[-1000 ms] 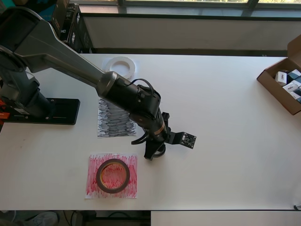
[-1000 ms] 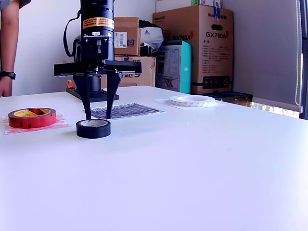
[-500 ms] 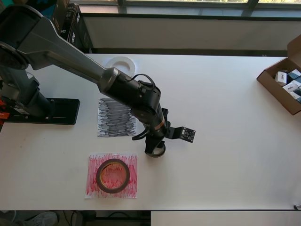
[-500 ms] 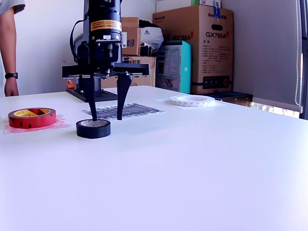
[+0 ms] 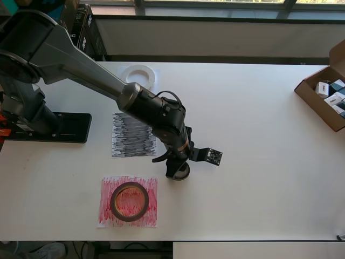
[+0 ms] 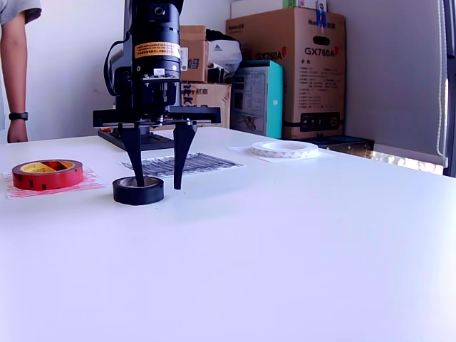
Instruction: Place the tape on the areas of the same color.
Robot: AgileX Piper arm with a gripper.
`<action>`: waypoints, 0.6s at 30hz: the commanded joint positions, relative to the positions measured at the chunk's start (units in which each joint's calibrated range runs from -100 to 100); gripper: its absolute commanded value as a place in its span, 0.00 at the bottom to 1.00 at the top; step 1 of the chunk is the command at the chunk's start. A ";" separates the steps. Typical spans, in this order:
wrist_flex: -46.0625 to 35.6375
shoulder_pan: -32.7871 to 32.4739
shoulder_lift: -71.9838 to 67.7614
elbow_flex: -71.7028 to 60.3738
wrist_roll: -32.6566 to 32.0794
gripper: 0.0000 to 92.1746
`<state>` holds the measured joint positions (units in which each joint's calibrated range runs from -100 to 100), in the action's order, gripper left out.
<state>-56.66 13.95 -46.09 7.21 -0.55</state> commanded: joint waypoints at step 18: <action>0.45 -0.71 1.84 1.01 0.95 0.00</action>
<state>-56.66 13.95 -44.96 7.21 0.06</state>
